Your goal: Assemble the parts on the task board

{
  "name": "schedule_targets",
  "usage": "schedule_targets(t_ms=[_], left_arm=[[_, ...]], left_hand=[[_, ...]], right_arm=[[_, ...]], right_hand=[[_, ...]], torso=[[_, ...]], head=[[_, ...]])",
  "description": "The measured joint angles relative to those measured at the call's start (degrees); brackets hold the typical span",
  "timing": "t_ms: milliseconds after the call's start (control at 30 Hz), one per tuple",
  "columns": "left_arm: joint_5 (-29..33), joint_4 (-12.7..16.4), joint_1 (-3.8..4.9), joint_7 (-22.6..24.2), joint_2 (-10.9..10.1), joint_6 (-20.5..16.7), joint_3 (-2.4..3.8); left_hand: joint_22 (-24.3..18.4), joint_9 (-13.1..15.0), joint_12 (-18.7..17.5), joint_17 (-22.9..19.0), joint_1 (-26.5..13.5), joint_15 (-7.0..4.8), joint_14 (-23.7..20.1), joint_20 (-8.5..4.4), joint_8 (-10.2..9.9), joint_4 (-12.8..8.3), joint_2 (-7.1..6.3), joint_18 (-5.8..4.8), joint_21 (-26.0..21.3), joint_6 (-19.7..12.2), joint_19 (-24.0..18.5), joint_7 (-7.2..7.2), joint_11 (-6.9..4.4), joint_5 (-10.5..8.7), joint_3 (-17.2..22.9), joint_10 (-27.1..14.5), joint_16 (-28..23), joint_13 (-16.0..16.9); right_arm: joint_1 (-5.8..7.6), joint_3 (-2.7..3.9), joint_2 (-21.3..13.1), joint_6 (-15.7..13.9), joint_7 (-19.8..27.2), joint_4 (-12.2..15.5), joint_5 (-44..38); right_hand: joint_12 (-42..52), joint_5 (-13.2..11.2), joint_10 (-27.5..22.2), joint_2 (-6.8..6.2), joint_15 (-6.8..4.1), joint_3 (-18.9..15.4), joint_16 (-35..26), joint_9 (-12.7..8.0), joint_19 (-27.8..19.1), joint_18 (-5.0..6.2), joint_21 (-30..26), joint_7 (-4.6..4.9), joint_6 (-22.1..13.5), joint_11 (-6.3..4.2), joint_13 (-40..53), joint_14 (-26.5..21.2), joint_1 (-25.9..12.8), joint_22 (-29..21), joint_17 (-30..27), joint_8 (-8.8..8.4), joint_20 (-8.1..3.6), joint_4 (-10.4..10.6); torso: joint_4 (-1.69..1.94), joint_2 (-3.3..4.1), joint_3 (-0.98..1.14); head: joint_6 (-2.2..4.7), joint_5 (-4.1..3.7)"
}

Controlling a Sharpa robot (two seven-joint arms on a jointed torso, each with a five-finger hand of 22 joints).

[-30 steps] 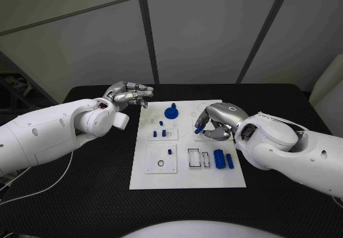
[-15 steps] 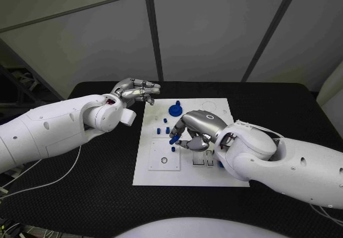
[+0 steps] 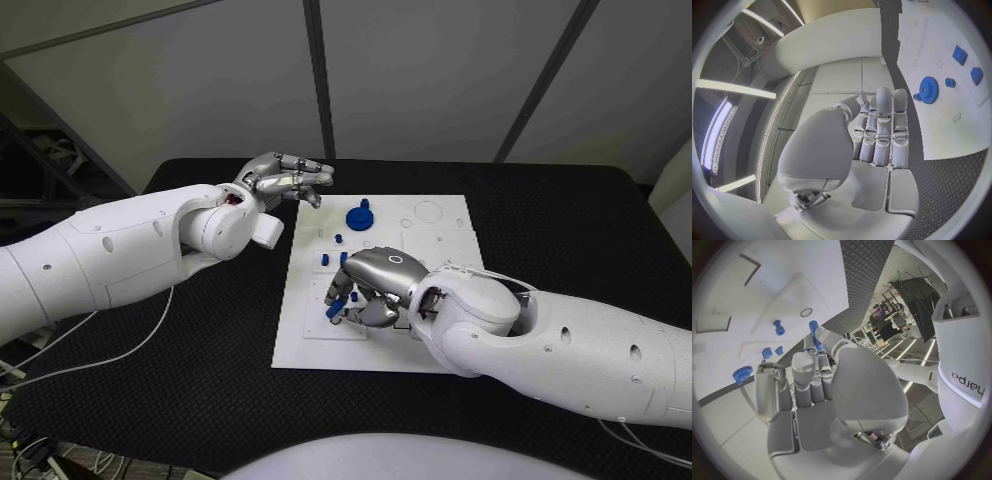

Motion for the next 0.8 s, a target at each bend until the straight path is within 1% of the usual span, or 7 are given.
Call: schedule_targets(t_ms=[300, 667, 800], left_arm=[[0.0, -0.04, 0.0, -0.05, 0.02, 0.13, -0.01], [0.0, -0.13, 0.01, -0.18, -0.04, 0.22, -0.02], [0.0, -0.16, 0.01, -0.24, -0.04, 0.27, -0.03]], left_hand=[[0.01, -0.01, 0.0, 0.0, 0.0, 0.0, 0.0, 0.0, 0.0, 0.0, 0.0, 0.0, 0.0, 0.0, 0.0, 0.0, 0.0, 0.0, 0.0, 0.0, 0.0, 0.0], [0.01, -0.01, 0.0, 0.01, 0.0, 0.0, 0.0, 0.0, 0.0, 0.0, 0.0, 0.0, -0.23, 0.0, 0.0, 0.0, 0.0, 0.0, 0.0, 0.0, 0.0, 0.04], [-0.05, -0.01, 0.0, 0.01, 0.0, 0.0, 0.0, 0.0, 0.0, 0.0, 0.0, 0.0, -0.22, 0.0, 0.0, 0.0, 0.0, 0.0, 0.0, 0.0, 0.0, 0.04]], right_arm=[[-0.19, -0.11, 0.58, 1.99, -0.12, -0.93, -0.76], [-0.22, -0.12, 0.53, 3.78, -1.21, -0.98, -2.02], [-0.22, -0.11, 0.63, 4.15, -1.86, -0.78, -2.95]], right_hand=[[0.0, -0.01, 0.0, -0.01, 0.0, 0.0, 0.0, 0.0, 0.0, 0.0, 0.0, 0.0, -0.02, 0.0, -0.01, 0.0, 0.0, 0.0, 0.0, -0.04, 0.0, 0.0], [0.0, -0.01, 0.0, 0.02, 0.0, 0.0, 0.0, 0.02, 0.0, 0.0, 0.0, 0.01, -0.18, 0.0, -0.03, 0.0, -0.04, 0.0, 0.01, -0.31, 0.0, 0.0], [-0.21, -0.02, 0.0, 0.16, 0.0, 0.0, 0.0, 0.03, 0.0, 0.01, 0.0, -0.01, -0.22, 0.0, 0.0, 0.0, -0.18, 0.0, 0.01, -0.15, 0.0, 0.0]], torso=[[0.0, 0.01, 0.02], [0.0, 0.01, 0.04], [0.0, 0.01, 0.03]], head=[[-0.25, 0.21], [-0.44, 0.27], [-0.45, 0.29]])
